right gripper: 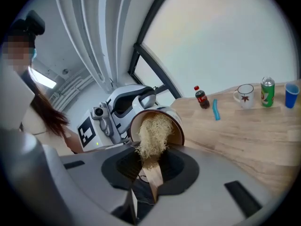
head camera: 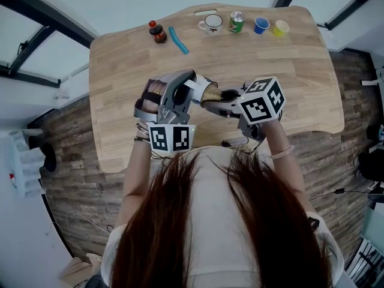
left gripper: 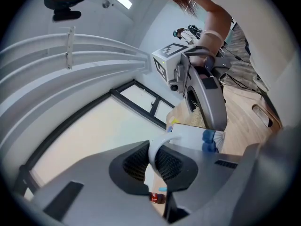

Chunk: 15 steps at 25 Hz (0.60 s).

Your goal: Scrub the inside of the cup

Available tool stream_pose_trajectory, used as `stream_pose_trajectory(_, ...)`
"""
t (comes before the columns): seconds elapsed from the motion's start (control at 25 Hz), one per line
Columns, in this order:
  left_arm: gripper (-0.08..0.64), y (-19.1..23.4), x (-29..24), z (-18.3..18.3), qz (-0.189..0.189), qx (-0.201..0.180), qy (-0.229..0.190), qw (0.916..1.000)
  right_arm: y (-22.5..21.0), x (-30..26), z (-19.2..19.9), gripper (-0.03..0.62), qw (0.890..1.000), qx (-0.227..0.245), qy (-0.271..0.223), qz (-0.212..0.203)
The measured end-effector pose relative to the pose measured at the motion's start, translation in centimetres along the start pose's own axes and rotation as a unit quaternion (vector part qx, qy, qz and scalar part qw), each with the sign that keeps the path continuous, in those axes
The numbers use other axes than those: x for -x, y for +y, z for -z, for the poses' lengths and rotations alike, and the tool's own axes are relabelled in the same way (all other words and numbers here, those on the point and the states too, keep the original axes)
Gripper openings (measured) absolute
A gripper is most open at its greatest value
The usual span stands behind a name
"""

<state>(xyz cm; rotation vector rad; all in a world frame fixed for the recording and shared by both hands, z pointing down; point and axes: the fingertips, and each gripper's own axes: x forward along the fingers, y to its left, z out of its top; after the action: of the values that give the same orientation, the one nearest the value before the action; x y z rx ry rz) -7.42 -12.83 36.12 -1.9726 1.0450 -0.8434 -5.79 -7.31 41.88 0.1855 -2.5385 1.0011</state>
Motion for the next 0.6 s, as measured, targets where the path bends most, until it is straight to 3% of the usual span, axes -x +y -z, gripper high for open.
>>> stream_pose_trajectory(0.28,0.025,0.5,0.1,0.0,-0.022,0.004,-0.001,0.9997,0.5,0.3,-0.8,0.089,0.993,-0.078,-0.064,-0.062)
stream_pose_trajectory(0.6,0.025,1.4,0.3,-0.1,-0.049,0.009,-0.004,0.9987,1.2,0.9,-2.2,0.086,0.963,-0.176,-0.148,-0.14)
